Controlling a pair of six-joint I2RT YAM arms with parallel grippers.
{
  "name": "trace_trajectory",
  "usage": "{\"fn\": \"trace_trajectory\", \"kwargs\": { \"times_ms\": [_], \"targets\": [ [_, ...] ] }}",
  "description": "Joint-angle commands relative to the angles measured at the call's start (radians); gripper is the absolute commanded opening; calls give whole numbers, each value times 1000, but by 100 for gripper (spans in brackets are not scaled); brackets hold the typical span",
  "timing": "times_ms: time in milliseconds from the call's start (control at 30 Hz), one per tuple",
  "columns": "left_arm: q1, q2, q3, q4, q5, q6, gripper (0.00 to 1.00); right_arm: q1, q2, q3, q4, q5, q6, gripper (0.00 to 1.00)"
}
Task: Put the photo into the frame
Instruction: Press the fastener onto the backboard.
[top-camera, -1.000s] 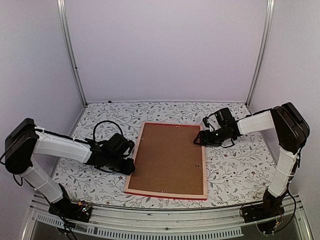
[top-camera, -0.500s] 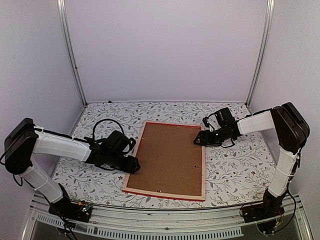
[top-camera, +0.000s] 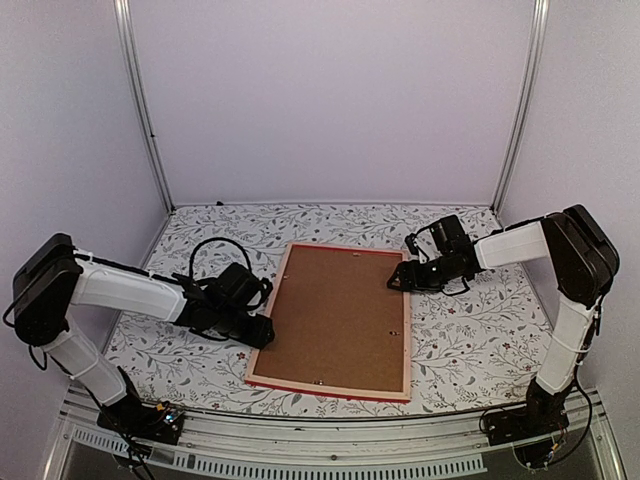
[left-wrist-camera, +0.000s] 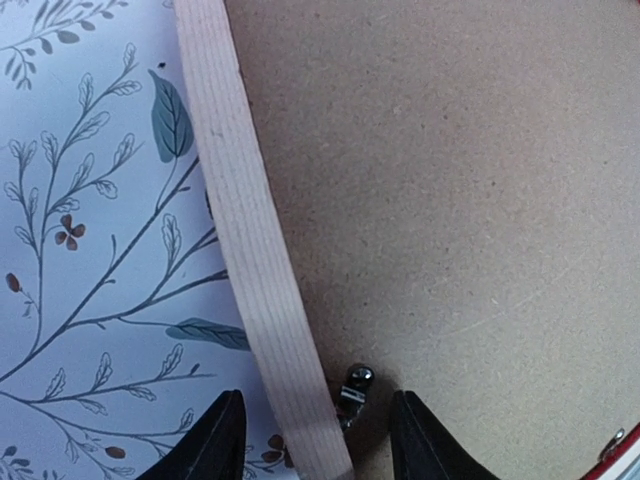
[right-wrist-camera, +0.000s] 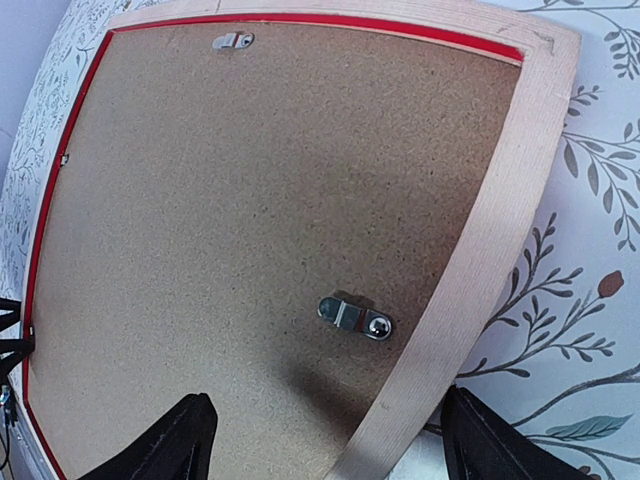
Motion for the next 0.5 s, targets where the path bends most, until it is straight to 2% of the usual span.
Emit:
{"fn": "trace_trajectory", "kwargs": {
  "times_ms": [0, 333, 467],
  "targets": [
    [7, 26, 32, -21, -41, 46, 49, -3, 38, -36, -124, 11, 6, 82],
    [7, 31, 34, -20, -84, 45, 26, -3, 14, -26, -141, 2, 4, 82],
    [7, 19, 26, -17, -72, 51, 21, -3, 1, -21, -149, -7, 3, 82]
  ]
}}
